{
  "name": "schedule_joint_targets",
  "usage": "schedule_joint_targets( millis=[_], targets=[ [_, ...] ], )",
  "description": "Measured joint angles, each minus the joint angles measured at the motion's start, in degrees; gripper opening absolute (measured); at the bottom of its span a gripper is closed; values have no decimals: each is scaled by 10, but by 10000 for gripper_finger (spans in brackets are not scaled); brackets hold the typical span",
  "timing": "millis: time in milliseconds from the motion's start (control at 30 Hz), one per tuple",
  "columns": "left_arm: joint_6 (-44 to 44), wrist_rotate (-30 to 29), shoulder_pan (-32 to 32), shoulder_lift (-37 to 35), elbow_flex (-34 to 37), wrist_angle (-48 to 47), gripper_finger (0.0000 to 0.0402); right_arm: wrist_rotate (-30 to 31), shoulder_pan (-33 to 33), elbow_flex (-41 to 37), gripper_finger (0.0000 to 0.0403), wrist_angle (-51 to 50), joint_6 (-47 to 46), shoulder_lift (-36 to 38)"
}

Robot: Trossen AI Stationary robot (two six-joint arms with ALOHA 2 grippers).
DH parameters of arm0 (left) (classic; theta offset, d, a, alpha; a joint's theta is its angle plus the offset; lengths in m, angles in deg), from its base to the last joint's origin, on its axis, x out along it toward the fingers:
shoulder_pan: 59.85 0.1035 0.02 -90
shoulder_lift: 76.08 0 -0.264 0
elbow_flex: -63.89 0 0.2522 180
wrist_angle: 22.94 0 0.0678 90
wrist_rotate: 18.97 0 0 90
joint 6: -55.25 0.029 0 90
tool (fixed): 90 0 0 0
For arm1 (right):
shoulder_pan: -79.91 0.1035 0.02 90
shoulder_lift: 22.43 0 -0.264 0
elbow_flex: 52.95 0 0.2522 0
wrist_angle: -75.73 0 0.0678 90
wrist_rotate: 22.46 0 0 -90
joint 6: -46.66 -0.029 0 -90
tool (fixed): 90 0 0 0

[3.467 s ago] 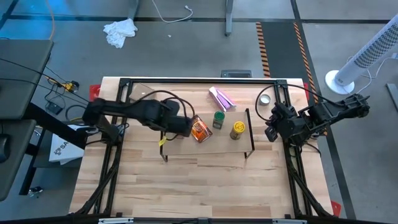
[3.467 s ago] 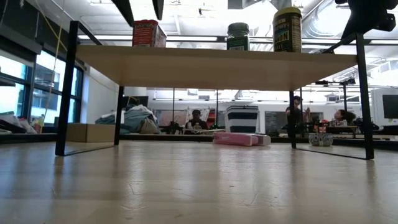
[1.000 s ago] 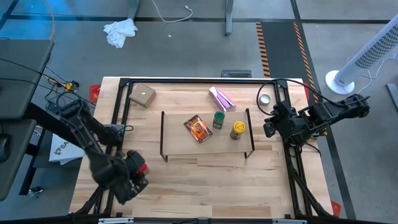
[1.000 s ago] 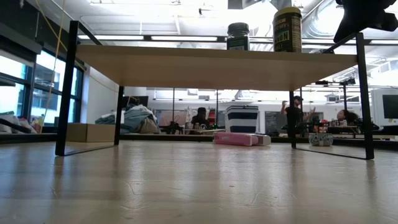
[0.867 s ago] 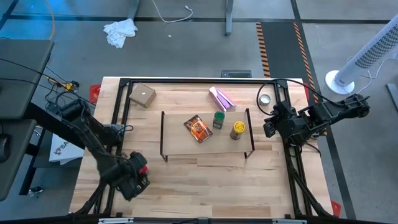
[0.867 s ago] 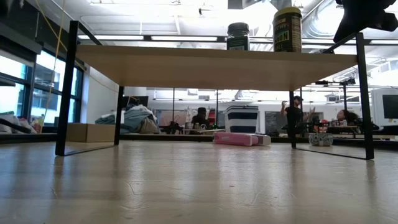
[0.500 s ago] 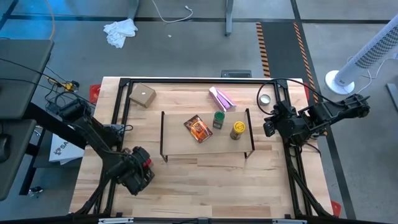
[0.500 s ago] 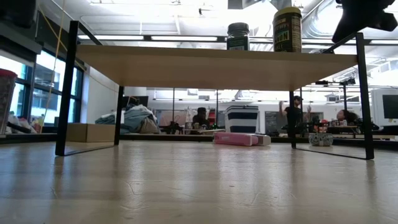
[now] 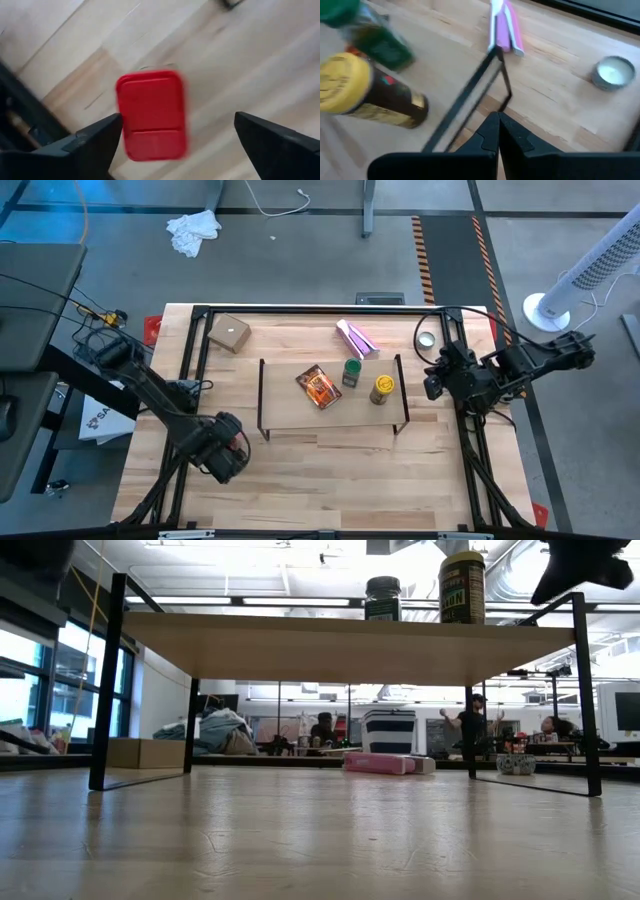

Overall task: Shelf spices
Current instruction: Remove the yellow seasoning bottle from the shelf

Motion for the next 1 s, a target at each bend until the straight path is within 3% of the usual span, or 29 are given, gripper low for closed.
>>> schedule_joint_targets(
  millis=[133,267,467,700,867,1000],
  targets=[
    [-8,-27,-1,-39,-41,-67,384,-6,0,32,9,56,137,5],
    [-43,-64,-2,-86,-74,-142,384,-10,0,68,49,108,238,1],
    [-69,-149,0,-141,-96,-174,385,-33,0,86,158,154,278,-31],
    [-80,-163,0,-160,-96,-150,385,-48,0,87,281,244,330,-89],
    [-65,-167,0,-156,-96,-120,385,-94,0,87,312,272,367,-121],
    [-68,-168,0,-147,-96,-121,385,-85,0,87,314,265,388,-144]
  ],
)
